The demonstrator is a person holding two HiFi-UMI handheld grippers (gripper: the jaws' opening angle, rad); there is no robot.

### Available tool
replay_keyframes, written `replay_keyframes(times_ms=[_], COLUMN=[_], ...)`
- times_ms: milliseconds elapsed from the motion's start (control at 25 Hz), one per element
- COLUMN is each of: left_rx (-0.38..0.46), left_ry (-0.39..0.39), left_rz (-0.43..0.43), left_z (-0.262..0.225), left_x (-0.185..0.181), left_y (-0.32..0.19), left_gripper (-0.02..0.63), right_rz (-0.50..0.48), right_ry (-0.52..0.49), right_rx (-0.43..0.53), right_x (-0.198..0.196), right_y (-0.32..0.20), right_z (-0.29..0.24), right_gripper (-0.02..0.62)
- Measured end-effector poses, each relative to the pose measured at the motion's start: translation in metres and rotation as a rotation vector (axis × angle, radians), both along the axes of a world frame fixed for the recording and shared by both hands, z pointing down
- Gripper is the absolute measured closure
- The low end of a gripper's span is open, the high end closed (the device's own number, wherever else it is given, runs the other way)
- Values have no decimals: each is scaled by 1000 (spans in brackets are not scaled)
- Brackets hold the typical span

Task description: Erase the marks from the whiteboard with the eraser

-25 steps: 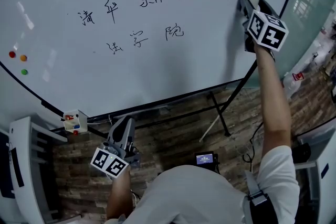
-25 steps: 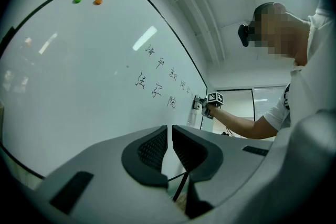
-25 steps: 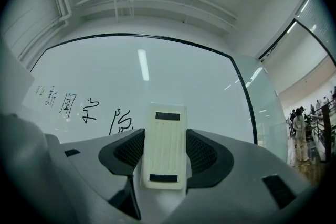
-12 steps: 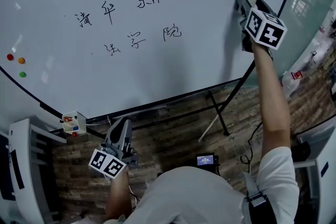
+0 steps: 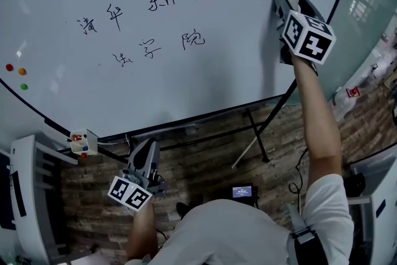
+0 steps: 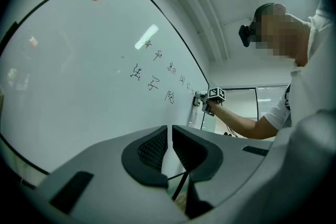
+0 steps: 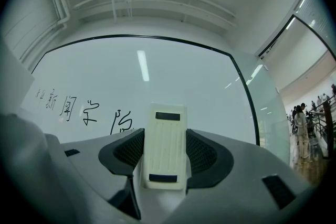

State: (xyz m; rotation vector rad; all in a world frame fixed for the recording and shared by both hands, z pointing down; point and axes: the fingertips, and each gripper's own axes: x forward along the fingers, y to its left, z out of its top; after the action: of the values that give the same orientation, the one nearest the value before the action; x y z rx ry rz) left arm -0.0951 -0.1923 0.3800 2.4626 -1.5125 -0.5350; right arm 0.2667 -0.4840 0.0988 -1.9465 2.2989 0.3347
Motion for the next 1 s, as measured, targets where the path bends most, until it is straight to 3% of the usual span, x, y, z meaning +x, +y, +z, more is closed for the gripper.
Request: replay_keyframes(times_ms=[440, 1000], left_rx=[-12, -25], left_ry=[-20, -4], left_rz=[7, 42], left_z=[-1, 3], left_x=[-53, -50], left_y=[17, 11], left_gripper=[588, 588], right_rz=[70, 67], right_ry=[-71, -74], right_rx=[-2, 14], right_x=[-4, -16], right_y=[10, 22], right_z=[-4, -11], right_gripper=[336, 336])
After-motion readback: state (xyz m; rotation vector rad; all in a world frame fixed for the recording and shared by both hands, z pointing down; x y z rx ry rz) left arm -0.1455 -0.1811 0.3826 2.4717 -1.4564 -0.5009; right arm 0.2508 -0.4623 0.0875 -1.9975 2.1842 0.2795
